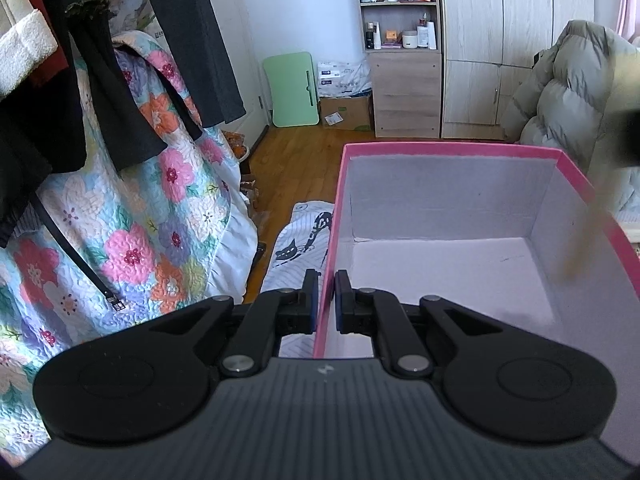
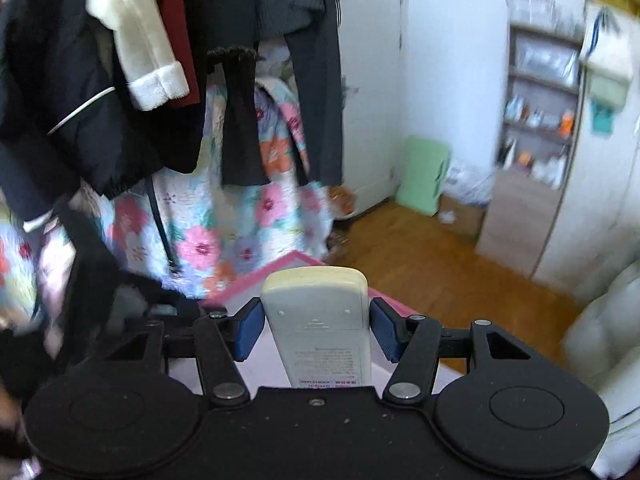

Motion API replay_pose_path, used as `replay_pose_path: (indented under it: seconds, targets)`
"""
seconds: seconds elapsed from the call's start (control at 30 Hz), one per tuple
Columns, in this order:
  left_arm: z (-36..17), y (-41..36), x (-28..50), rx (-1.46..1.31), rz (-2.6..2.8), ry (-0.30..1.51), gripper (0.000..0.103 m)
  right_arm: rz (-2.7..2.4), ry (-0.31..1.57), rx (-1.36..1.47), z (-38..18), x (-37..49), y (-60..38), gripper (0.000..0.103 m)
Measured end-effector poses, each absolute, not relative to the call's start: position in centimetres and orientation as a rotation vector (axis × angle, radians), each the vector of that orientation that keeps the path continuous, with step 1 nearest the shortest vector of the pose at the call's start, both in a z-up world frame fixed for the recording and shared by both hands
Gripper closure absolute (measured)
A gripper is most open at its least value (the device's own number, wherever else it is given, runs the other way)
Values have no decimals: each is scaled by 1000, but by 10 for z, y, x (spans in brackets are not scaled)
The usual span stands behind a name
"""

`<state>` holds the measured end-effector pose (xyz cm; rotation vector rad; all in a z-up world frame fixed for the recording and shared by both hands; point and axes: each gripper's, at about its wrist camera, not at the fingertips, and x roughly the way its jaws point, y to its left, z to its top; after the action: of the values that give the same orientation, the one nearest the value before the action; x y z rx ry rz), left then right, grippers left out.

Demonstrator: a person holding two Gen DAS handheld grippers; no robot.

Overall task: Organize rigid objects
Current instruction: 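Carry the cream remote into the pink box and open the right tool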

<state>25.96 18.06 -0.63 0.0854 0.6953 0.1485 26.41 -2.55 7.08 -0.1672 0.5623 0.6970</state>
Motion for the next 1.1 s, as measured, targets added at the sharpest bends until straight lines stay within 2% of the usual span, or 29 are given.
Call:
replay_pose_path:
  seconds: [0.23,0.37,0.53,0.57,0.6,0.7,0.97,1.1]
  targets:
    - [-5,184,257,64,147,686,96,663,634,16,16,324,31,40]
    - [-5,183,255,66,147,673,96,634,760,-62,-8,319,35,41]
    - [-4,184,254,54,145,660,96,656,846,-157,-8,293,23,42]
    - [-4,184,255,54,144,659,96,658,851,-196,-9,290,26,56]
    - [-4,184,254,57,143,661,96,665,864,-232,-10,288,30,61]
    - [-4,182,254,81,145,659,96,709,909,-240,-13,289,38,61]
    - [-3,184,254,61,140,662,96,804,863,-375,-12,281,55,59]
    - [-3,183,255,65,146,671,96,807,928,-203,-10,283,34,57]
